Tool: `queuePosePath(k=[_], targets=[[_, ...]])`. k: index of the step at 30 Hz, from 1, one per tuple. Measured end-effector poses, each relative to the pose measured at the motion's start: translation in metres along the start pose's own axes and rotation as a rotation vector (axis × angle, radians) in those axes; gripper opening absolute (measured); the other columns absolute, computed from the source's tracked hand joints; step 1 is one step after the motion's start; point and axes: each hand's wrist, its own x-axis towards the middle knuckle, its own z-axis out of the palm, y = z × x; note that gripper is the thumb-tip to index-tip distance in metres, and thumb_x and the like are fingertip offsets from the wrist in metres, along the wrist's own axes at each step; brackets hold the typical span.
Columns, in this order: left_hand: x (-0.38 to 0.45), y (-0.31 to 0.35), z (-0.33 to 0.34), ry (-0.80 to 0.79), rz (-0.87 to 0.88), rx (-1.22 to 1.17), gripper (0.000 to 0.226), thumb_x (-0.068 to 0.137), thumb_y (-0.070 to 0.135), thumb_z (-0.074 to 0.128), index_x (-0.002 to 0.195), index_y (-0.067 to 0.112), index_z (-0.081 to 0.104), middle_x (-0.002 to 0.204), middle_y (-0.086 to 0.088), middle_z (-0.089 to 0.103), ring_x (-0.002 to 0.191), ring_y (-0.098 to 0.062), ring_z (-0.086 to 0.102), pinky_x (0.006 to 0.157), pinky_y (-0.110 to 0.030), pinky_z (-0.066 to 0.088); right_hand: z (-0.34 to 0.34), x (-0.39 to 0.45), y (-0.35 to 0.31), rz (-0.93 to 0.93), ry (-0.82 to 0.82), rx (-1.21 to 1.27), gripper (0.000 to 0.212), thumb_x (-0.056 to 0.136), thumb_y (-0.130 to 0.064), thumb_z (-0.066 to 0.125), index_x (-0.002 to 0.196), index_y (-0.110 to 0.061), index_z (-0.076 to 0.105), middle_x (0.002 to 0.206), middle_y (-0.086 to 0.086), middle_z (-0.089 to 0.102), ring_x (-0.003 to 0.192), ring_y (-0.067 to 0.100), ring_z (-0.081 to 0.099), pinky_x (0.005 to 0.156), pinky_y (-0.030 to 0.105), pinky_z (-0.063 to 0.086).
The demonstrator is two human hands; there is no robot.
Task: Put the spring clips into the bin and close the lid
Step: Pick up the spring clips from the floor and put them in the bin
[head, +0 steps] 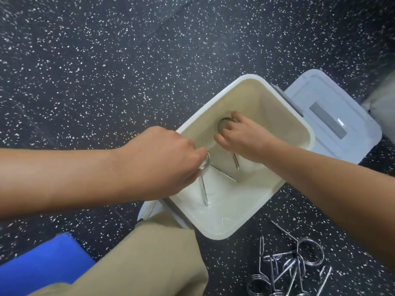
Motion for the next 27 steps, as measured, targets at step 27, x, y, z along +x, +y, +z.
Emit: queuePosePath(k=[27], targets=[[0.054, 0.062, -0.014, -0.188, 0.089, 0.06, 0.038, 0.1, 0.053, 0.022, 0.091, 0.021, 0.039, 0.078, 0.001, 0.052, 0.082, -0.032, 0.063, 0.062, -0.036, 0.047, -0.091, -0.144, -0.011, 0.677, 0.293, 1.372, 0.013, 0.091, -0.009, 0.066, 0.09, -0.022, 0.07, 0.09, -0.014, 0.073, 0.095, 0.001, 0.066, 0.076, 0.008, 0.044]])
